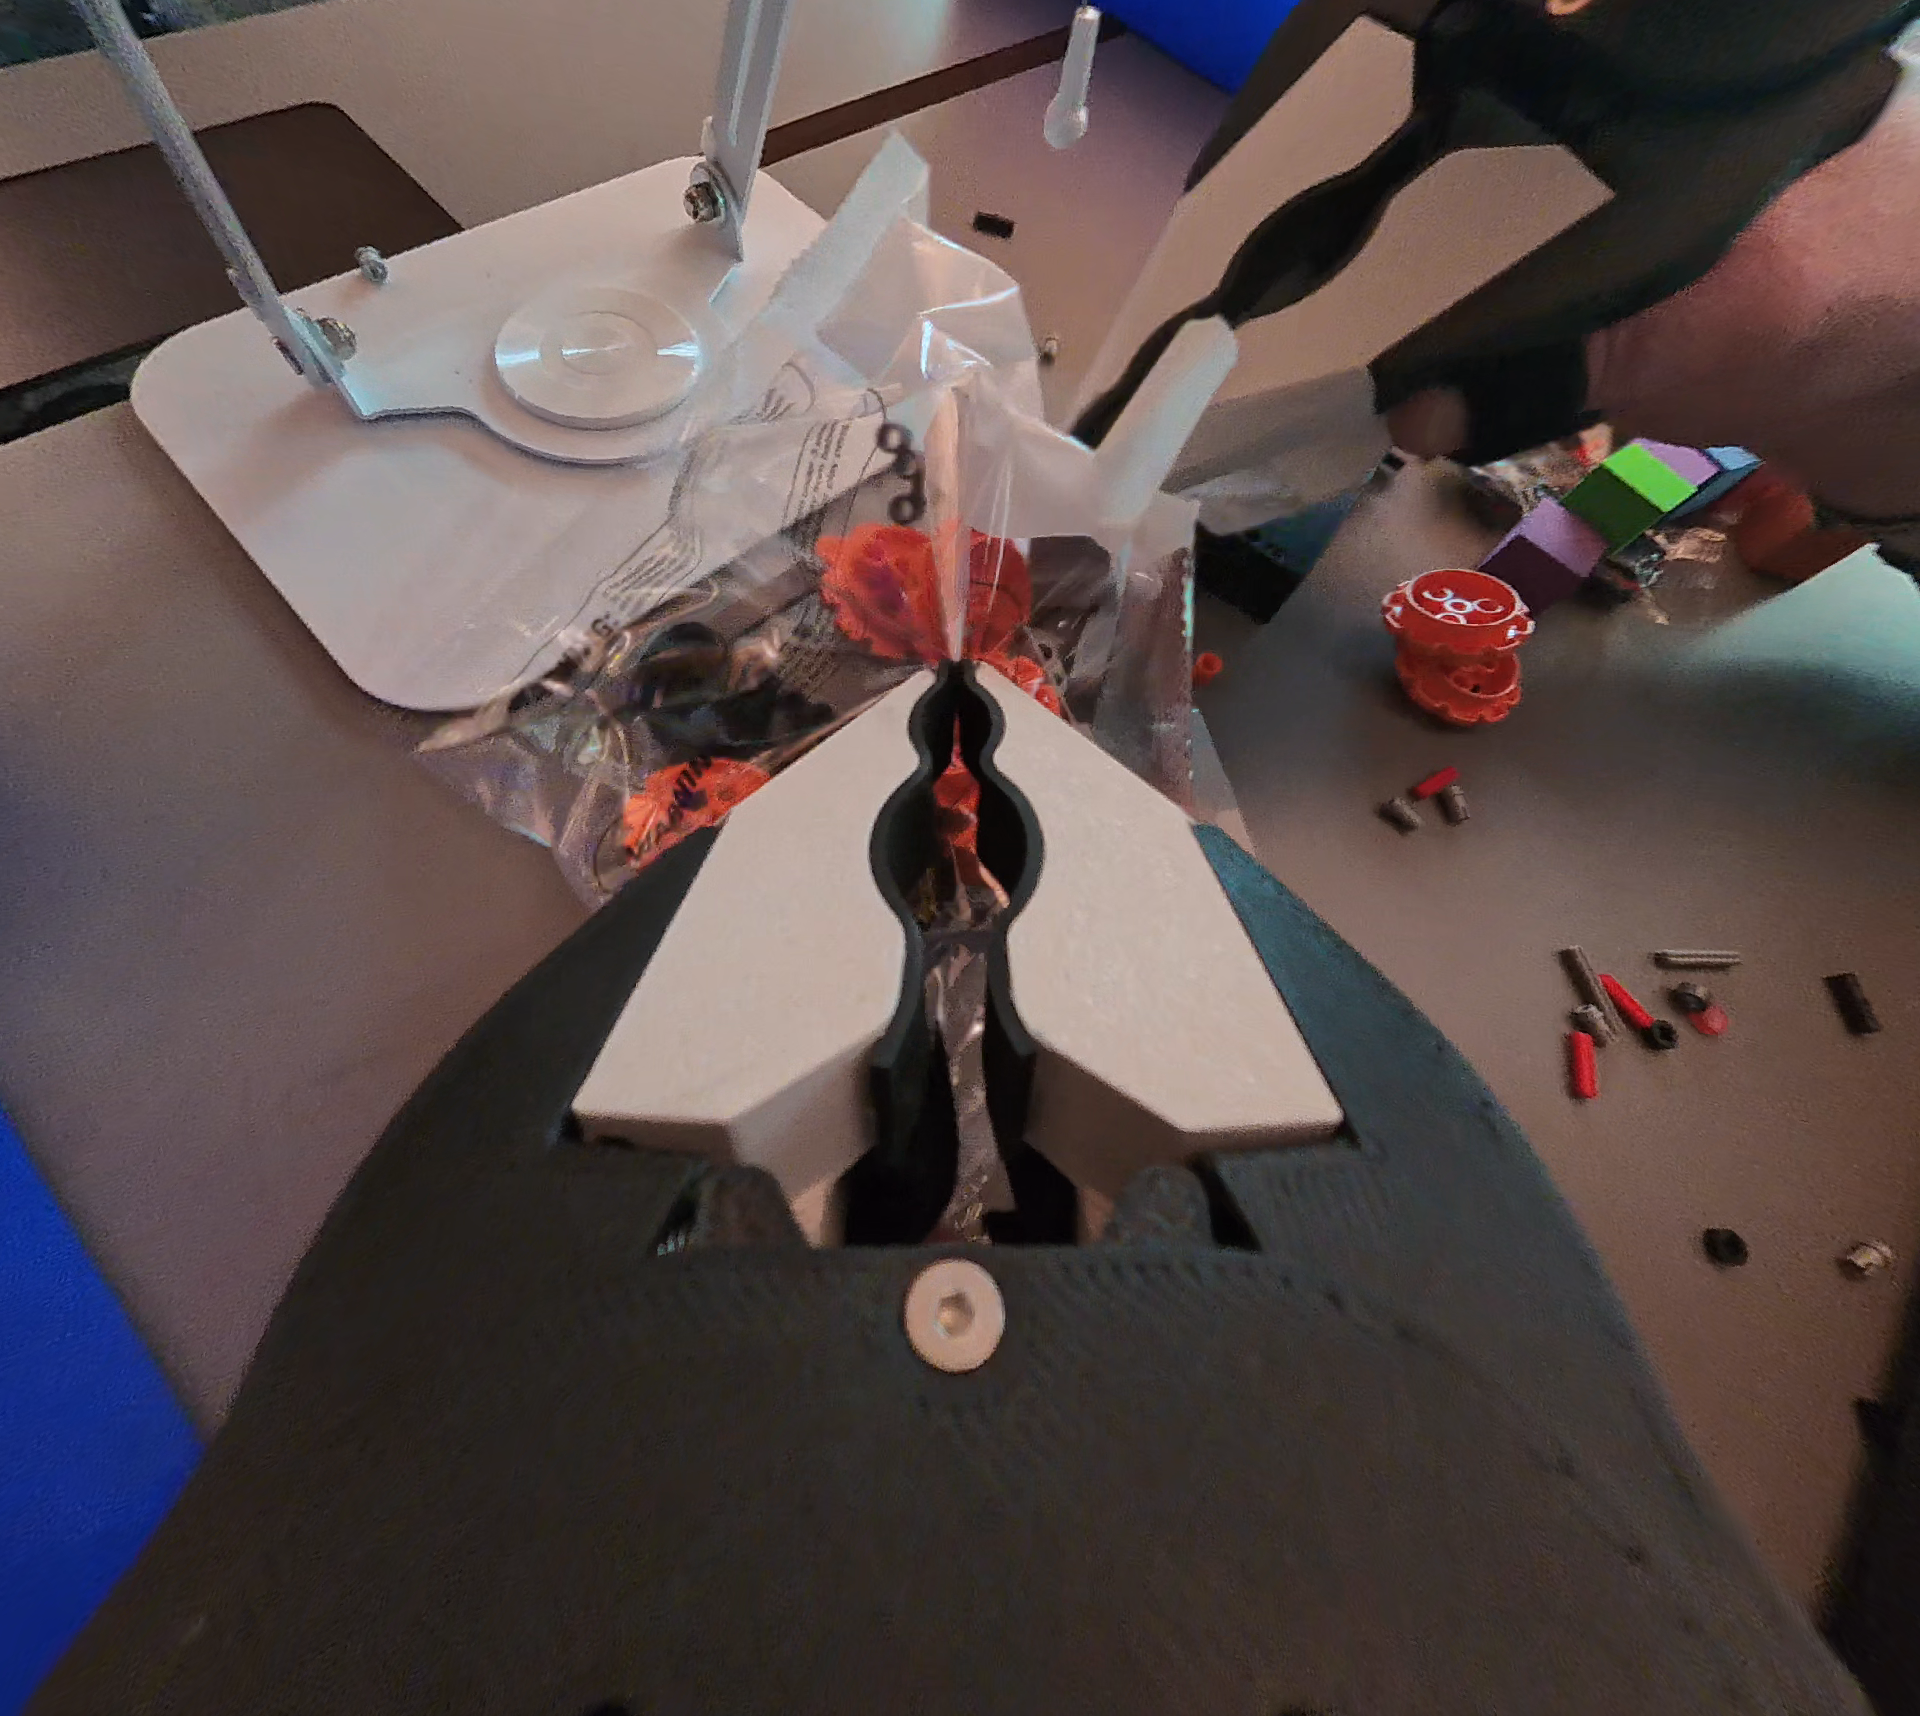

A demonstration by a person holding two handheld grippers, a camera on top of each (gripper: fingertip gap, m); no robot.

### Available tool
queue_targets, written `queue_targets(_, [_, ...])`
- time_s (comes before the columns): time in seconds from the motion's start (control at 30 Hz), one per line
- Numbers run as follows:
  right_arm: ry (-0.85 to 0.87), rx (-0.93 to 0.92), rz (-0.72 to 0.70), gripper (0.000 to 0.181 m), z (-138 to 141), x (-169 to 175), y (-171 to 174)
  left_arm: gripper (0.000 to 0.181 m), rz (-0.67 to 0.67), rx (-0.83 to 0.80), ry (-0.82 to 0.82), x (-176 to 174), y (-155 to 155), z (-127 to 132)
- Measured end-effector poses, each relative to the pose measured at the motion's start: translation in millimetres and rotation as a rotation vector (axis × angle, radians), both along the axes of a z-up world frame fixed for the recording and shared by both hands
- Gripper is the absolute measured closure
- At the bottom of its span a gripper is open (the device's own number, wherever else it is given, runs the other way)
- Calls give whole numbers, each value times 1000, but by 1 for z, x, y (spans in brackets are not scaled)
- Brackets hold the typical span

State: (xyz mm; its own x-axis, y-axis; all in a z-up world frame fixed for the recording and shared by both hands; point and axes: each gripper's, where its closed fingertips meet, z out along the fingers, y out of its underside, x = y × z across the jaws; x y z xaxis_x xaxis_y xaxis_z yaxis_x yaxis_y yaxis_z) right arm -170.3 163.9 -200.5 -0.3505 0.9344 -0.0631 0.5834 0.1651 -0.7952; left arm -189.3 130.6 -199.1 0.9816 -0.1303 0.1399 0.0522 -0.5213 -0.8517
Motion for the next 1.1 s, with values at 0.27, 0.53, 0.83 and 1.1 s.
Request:
queue_targets(0.27, [-14, -49, -33, 181, -3, -11, 0, 181, -34, 6, -10, 6, -1, 0])
queue_targets(0.53, [-90, -4, 150, 169, -21, -15, -35, 181, -21, -3, -27, 1, -1, -5])
queue_targets(0.83, [-141, 52, 118, 173, -43, -20, -32, 163, 115, -170, 135, -29, -27, -17])
queue_targets(1.1, [-123, 31, 110, 181, -39, -27, -35, 164, 256, -233, 135, -59, -52, -18])
